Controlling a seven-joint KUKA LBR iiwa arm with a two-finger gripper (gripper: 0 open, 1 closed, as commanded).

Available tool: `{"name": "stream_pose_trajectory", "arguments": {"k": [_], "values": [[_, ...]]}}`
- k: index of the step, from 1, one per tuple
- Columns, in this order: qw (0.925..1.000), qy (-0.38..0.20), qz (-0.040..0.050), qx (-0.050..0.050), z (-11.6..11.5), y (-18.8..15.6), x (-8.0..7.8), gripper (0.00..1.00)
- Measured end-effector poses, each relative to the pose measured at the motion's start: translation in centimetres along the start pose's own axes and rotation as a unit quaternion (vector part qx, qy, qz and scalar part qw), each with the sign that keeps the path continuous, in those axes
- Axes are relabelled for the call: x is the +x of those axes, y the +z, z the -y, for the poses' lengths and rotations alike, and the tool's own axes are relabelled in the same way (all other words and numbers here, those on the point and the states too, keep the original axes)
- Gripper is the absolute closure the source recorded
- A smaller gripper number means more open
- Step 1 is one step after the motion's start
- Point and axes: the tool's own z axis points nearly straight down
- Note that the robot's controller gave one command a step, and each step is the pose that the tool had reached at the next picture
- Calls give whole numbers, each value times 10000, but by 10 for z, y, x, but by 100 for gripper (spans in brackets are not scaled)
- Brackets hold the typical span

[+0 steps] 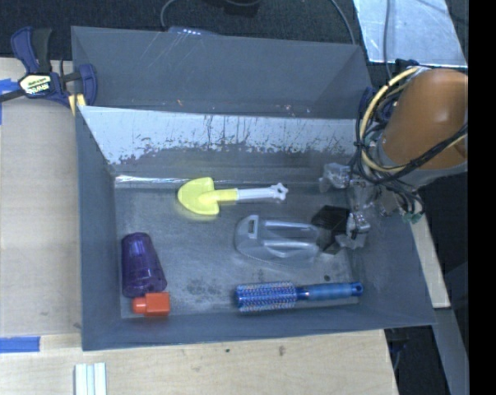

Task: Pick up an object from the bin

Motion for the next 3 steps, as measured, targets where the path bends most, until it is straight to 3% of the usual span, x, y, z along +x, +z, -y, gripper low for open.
{"name": "stream_pose_trajectory", "arguments": {"k": [1,2,3], "values": [[10000,0,0,0,0,0,0,0],[9936,1127,40,8,16,49,0,100],[9937,1123,41,11,16,49,0,100]]}}
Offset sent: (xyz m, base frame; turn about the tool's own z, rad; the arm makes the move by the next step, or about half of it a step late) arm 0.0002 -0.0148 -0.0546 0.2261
